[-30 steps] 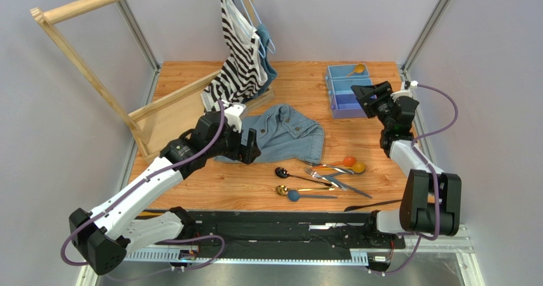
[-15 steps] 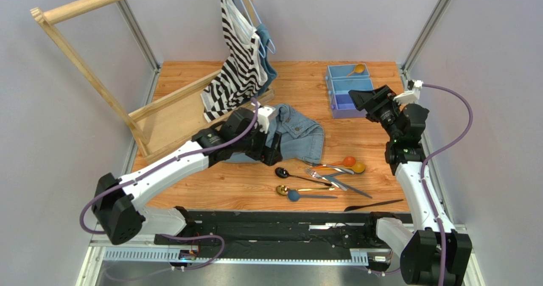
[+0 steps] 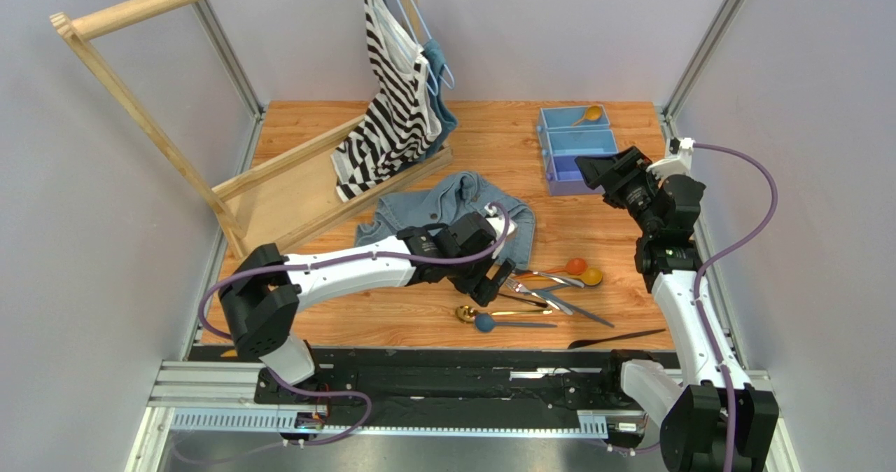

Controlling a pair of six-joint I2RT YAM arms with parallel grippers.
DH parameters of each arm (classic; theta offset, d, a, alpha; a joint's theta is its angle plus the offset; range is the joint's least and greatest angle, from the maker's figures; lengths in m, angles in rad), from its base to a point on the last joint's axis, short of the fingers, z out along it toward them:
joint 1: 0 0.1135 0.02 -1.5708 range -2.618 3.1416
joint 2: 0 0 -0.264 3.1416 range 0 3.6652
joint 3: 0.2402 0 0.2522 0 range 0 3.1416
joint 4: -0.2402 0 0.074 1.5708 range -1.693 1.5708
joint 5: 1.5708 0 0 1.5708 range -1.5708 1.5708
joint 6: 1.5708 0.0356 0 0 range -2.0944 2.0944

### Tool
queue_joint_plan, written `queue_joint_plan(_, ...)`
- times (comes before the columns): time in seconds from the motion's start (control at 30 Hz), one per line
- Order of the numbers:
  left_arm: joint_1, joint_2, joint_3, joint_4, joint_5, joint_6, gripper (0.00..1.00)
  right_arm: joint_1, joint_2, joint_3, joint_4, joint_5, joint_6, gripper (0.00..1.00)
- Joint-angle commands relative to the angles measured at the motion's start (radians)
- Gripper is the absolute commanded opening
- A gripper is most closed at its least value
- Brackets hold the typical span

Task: Sort the eating utensils into containers
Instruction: Place the spoon in the storage box.

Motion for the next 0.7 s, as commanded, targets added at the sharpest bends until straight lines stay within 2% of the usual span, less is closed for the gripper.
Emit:
queue_joint_plan(0.0,-0.054,0.031,0.056,0.016,-0.032,0.077,0.9,-0.001,-0.021,-0.01,0.024,0.013,-0.022,0.75)
queue_joint_plan(0.2,-0.14,0.095,0.089,-0.012,-0.011,0.156,0.86,-0.001,-0.02,0.002,0.01,0.018,-0.029,0.75)
queue_joint_plan(0.23,-0.146,0.104,0.095,-0.015,-0.015,0.157,0.84,-0.001,-0.018,0.002,0.006,0.018,-0.028,0.75)
queue_joint_plan(0.27,-0.151,0.118,0.098,-0.016,-0.012,0.159,0.76,-0.001,-0.014,0.004,0.004,0.022,-0.029,0.76)
queue_joint_plan(0.33,-0.166,0.132,0.106,-0.018,-0.007,0.16,0.71,-0.001,-0.011,0.008,-0.002,0.022,-0.029,0.76)
queue_joint_plan(0.67,-0.246,0.269,0.216,-0.091,-0.058,0.185,0.7,-0.002,-0.002,0.004,0.007,0.002,-0.019,0.76)
